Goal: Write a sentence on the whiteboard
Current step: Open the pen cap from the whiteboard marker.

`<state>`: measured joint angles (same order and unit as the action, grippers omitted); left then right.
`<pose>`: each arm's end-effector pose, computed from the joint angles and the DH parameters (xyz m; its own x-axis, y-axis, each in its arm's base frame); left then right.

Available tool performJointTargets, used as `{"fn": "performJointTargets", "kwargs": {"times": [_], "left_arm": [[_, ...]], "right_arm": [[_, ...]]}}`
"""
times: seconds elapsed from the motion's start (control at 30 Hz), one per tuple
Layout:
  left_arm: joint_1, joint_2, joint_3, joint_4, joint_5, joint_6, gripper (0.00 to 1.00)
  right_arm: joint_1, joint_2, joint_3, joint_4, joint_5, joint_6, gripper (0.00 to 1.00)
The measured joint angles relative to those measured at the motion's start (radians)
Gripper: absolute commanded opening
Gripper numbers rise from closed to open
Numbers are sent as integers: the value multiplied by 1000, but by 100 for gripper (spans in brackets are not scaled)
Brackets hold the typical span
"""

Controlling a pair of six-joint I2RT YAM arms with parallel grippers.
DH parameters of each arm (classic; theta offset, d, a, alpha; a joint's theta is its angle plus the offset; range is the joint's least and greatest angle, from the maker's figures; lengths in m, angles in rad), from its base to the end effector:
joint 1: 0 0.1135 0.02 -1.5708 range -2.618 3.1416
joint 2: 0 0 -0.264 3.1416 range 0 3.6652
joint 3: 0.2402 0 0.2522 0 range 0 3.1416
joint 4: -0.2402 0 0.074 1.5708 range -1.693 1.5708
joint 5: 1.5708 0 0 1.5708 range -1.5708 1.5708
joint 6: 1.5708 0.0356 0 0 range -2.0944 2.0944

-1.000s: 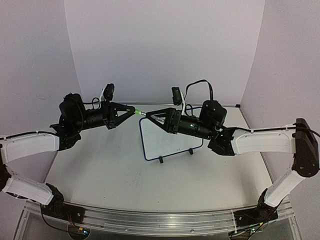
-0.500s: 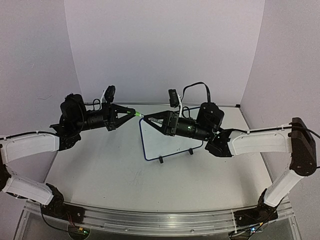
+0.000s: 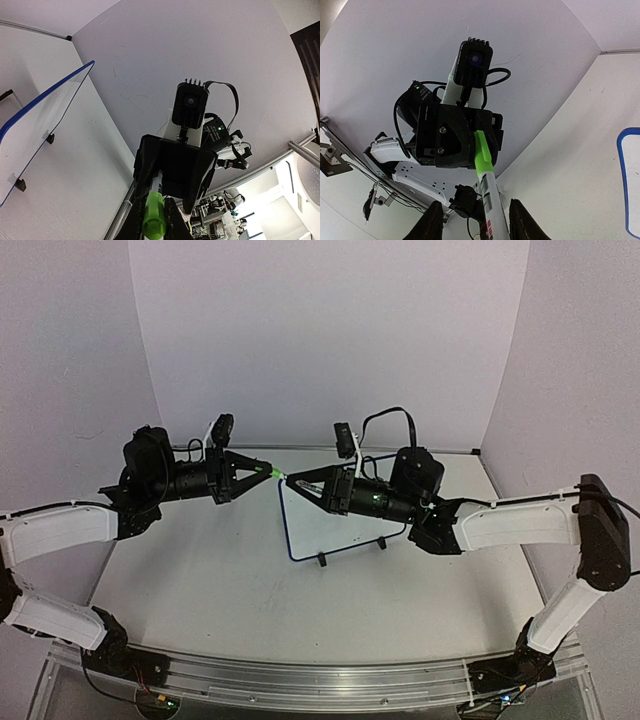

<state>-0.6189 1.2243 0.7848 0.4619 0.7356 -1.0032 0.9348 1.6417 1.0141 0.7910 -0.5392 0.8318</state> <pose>0.2125 -0.1807 0.3141 -0.8136 -0.1880 -0.5501 0.5404 0.1045 -0.8349 0.2083 0.3128 0.2986 -0.6676 0.1637 -0.7263 -0.7391 -0.0279 0.6730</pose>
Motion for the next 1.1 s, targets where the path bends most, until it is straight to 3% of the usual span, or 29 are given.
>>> {"fn": "performJointTargets", "kwargs": {"times": [0.37,0.73,0.97,1.1], "left_arm": [[1,0,3,-1,16,0,0],[3,0,8,-1,22,0,0],[3,0,8,-1,21,0,0],[3,0,8,0,22,-1,0]], "right_arm": [[0,8,0,-6,1,-7,19],[0,8,0,24,6,0,29],[0,8,0,31,19,0,24],[0,8,-3,32,27,3,17]]}}
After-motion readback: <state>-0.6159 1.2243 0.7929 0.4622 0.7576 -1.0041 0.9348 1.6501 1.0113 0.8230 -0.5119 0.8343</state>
